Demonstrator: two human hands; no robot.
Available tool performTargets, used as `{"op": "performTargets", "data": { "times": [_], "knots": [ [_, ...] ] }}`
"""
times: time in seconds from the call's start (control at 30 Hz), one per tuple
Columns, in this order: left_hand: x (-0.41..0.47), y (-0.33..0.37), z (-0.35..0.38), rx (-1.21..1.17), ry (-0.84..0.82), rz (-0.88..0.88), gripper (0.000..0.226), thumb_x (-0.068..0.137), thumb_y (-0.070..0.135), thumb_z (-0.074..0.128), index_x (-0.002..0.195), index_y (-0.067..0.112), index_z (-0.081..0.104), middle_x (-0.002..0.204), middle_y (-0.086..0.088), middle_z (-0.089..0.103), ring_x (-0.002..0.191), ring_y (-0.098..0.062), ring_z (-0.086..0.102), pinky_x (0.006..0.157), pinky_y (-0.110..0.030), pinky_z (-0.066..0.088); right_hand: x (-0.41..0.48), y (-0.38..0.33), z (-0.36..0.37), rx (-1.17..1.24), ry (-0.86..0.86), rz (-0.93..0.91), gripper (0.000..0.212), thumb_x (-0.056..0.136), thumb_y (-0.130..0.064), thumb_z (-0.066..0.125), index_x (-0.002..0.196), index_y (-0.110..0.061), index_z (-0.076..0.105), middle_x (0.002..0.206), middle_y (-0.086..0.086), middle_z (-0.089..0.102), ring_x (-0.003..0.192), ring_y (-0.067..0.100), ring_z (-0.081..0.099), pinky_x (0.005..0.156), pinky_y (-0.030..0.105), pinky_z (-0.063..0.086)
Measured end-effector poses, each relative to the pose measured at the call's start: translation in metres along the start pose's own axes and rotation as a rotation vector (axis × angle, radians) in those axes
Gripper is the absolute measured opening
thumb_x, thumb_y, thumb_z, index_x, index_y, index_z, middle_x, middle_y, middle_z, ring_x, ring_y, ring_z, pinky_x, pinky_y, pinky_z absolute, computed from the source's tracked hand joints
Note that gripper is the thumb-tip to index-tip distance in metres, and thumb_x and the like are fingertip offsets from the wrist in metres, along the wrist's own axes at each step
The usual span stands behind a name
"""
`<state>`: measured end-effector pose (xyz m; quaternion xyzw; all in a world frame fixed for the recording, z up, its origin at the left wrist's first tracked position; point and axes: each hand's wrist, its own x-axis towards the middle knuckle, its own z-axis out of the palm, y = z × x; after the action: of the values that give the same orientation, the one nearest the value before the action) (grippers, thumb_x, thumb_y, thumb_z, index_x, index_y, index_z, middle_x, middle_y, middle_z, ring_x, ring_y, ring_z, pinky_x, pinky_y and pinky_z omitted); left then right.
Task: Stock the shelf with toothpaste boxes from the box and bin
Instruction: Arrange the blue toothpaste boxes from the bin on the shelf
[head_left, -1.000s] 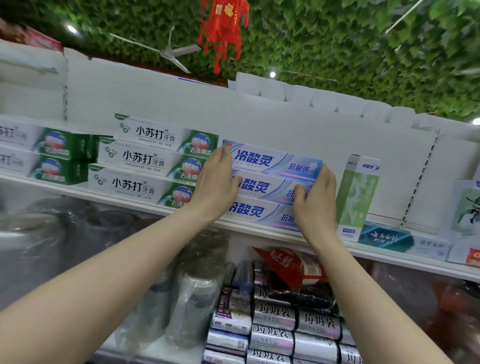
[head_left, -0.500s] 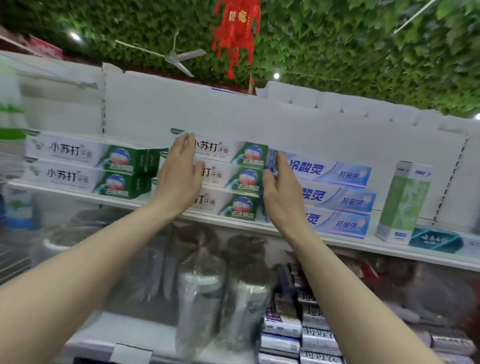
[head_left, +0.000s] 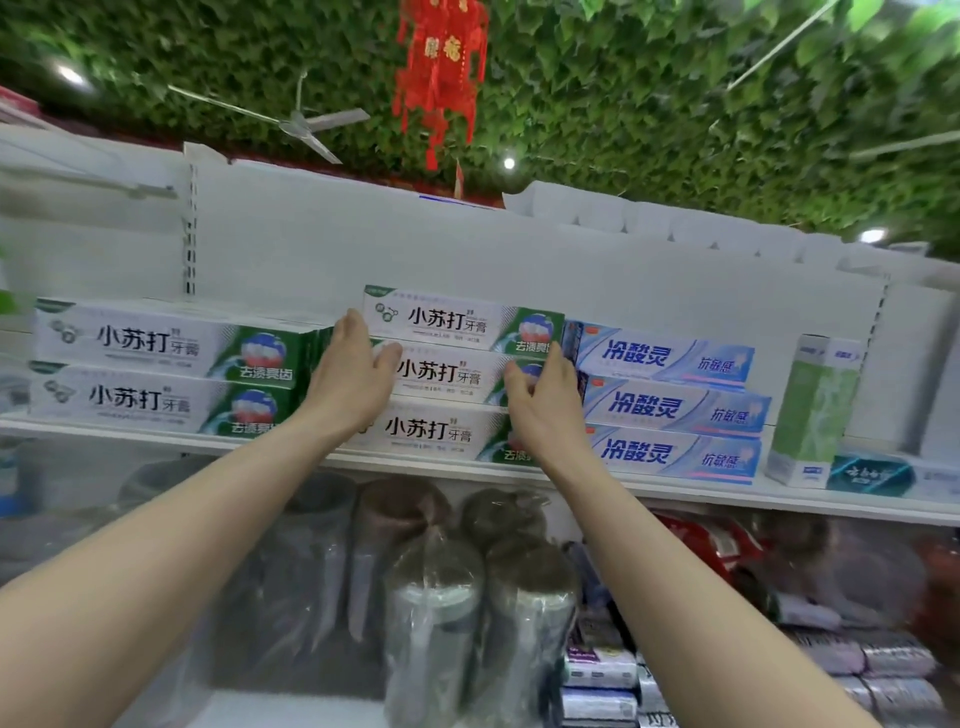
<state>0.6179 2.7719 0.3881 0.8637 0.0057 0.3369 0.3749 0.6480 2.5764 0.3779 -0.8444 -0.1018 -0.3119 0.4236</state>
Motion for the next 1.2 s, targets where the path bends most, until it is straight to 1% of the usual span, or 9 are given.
{"op": "performTargets", "data": {
  "times": [0.23, 0.4, 0.57, 0.7, 0.8, 0.9, 1.0, 1.1, 1.2],
  "knots": [
    [0.007, -0.006, 0.003, -0.031, -0.020, -0.001, 0.072, 0.101, 0.038, 0.042, 0.154, 0.006, 0.004, 0.161, -0.010, 0.013, 0.148, -0.025, 0.014, 0.120, -0.044, 0.017, 0.007, 0.001, 0.004, -0.008, 0.016, 0.017, 0.074, 0.095, -0.045, 0.051, 0.155, -0.018, 0.018, 0.158, 0.010, 0.021, 0.143, 0.028, 0.030, 0.116, 0.046, 0.029],
    [0.009, -0.011, 0.002, -0.001, -0.023, 0.023, 0.068, 0.102, 0.036, 0.040, 0.154, 0.007, 0.010, 0.160, -0.009, 0.018, 0.147, -0.026, 0.019, 0.119, -0.043, 0.020, 0.008, 0.002, 0.007, -0.057, 0.042, 0.008, 0.073, 0.095, -0.043, 0.050, 0.155, -0.018, 0.018, 0.158, 0.008, 0.020, 0.142, 0.028, 0.032, 0.115, 0.044, 0.032],
    [0.014, -0.021, 0.004, -0.007, -0.022, 0.046, 0.063, 0.099, 0.039, 0.041, 0.151, 0.010, 0.021, 0.155, -0.008, 0.033, 0.140, -0.030, 0.035, 0.112, -0.052, 0.033, 0.009, 0.006, 0.008, -0.061, 0.053, -0.006, 0.069, 0.095, -0.039, 0.051, 0.155, -0.021, 0.022, 0.157, 0.006, 0.022, 0.140, 0.025, 0.034, 0.113, 0.043, 0.032],
    [0.012, -0.023, 0.008, -0.008, -0.005, 0.075, 0.065, 0.102, 0.024, 0.040, 0.154, 0.008, 0.006, 0.160, -0.009, 0.020, 0.145, -0.027, 0.023, 0.117, -0.048, 0.025, 0.008, 0.006, 0.011, -0.099, 0.044, -0.006, 0.071, 0.096, -0.041, 0.050, 0.155, -0.020, 0.018, 0.156, 0.009, 0.020, 0.137, 0.029, 0.038, 0.110, 0.048, 0.037],
    [0.005, -0.025, 0.008, -0.009, 0.009, 0.098, 0.066, 0.102, 0.013, 0.039, 0.154, 0.010, -0.002, 0.161, -0.007, 0.014, 0.145, -0.026, 0.023, 0.117, -0.042, 0.025, -0.005, 0.008, 0.015, -0.154, 0.084, -0.047, 0.072, 0.096, -0.037, 0.051, 0.155, -0.018, 0.015, 0.153, 0.012, 0.021, 0.135, 0.033, 0.037, 0.110, 0.049, 0.037],
    [-0.010, -0.029, 0.009, 0.022, 0.041, 0.116, 0.072, 0.098, 0.006, 0.041, 0.154, 0.011, -0.005, 0.162, -0.006, 0.009, 0.146, -0.025, 0.022, 0.117, -0.038, 0.024, -0.028, 0.011, 0.024, -0.212, 0.147, -0.100, 0.069, 0.097, -0.030, 0.049, 0.155, -0.014, 0.015, 0.155, 0.020, 0.017, 0.140, 0.036, 0.027, 0.115, 0.047, 0.028],
    [-0.031, -0.035, 0.013, 0.181, 0.144, 0.273, 0.064, 0.097, 0.004, 0.044, 0.154, 0.007, 0.014, 0.162, -0.009, 0.011, 0.149, -0.023, 0.013, 0.120, -0.035, 0.018, -0.049, 0.015, 0.031, -0.313, 0.213, -0.152, 0.062, 0.099, -0.024, 0.048, 0.154, -0.015, 0.022, 0.159, 0.023, 0.011, 0.147, 0.037, 0.014, 0.119, 0.048, 0.018],
    [-0.045, -0.044, 0.018, 0.283, 0.191, 0.440, 0.049, 0.092, 0.003, 0.055, 0.140, 0.005, 0.046, 0.148, -0.012, 0.039, 0.137, -0.027, 0.034, 0.111, -0.040, 0.038, -0.058, 0.021, 0.036, -0.443, 0.237, -0.239, 0.053, 0.098, -0.022, 0.053, 0.148, -0.015, 0.038, 0.157, 0.021, 0.024, 0.145, 0.038, 0.021, 0.117, 0.051, 0.022],
    [-0.046, -0.050, 0.019, 0.289, 0.152, 0.435, 0.042, 0.092, 0.006, 0.057, 0.133, 0.003, 0.053, 0.137, -0.012, 0.048, 0.127, -0.028, 0.042, 0.098, -0.044, 0.049, -0.059, 0.023, 0.038, -0.466, 0.176, -0.205, 0.054, 0.097, -0.024, 0.055, 0.148, -0.018, 0.038, 0.158, 0.018, 0.022, 0.146, 0.035, 0.018, 0.117, 0.047, 0.019]
  ]
}}
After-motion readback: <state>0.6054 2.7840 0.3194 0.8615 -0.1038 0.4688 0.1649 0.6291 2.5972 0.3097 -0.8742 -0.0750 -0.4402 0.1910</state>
